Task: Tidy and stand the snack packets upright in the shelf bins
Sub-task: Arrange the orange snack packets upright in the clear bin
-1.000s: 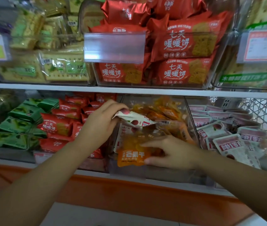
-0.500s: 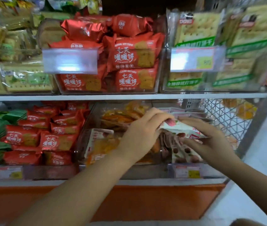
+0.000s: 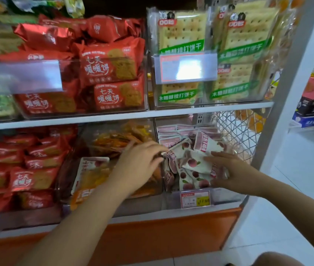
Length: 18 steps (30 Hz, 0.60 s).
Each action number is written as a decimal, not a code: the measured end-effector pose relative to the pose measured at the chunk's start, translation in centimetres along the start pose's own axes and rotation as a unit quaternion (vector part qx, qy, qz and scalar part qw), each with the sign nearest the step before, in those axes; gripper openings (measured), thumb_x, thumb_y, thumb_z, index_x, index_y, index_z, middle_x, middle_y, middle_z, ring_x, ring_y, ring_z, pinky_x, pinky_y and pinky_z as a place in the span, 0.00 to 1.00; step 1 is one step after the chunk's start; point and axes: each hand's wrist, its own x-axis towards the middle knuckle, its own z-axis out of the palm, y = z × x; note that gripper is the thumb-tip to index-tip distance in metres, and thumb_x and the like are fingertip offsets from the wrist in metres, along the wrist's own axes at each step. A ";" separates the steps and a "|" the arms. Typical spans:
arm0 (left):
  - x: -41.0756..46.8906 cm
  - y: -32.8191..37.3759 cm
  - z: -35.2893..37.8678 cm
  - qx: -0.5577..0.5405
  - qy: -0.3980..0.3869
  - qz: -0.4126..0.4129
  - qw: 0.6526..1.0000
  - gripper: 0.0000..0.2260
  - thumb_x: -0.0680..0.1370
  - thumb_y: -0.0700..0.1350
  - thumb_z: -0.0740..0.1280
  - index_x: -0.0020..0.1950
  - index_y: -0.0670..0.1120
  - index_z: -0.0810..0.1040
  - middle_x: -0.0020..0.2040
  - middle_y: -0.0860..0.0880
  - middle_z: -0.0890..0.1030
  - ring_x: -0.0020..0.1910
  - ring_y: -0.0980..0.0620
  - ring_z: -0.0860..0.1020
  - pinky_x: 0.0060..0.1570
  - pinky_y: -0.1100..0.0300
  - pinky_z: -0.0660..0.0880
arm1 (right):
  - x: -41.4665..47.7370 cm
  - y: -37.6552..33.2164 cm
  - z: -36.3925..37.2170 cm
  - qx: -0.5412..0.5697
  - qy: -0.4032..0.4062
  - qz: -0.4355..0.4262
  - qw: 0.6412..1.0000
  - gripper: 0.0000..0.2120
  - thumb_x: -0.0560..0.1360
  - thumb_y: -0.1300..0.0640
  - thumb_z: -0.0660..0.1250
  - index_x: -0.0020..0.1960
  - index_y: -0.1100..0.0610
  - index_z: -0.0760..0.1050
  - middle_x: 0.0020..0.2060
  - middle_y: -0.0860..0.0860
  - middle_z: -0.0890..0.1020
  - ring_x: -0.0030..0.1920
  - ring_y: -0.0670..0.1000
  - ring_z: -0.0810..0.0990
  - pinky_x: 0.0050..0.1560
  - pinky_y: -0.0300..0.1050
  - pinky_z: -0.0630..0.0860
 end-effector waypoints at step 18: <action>-10.9 -12.0 -2.1 -0.016 0.036 -0.196 0.980 0.14 0.78 0.55 0.63 0.63 0.57 0.75 0.61 0.56 0.77 0.59 0.52 0.76 0.67 0.38 0.61 | 7.9 -21.5 4.3 -0.047 -0.121 -0.191 0.973 0.30 0.75 0.37 0.58 0.74 0.43 0.54 0.71 0.48 0.65 0.67 0.49 0.68 0.61 0.44 0.63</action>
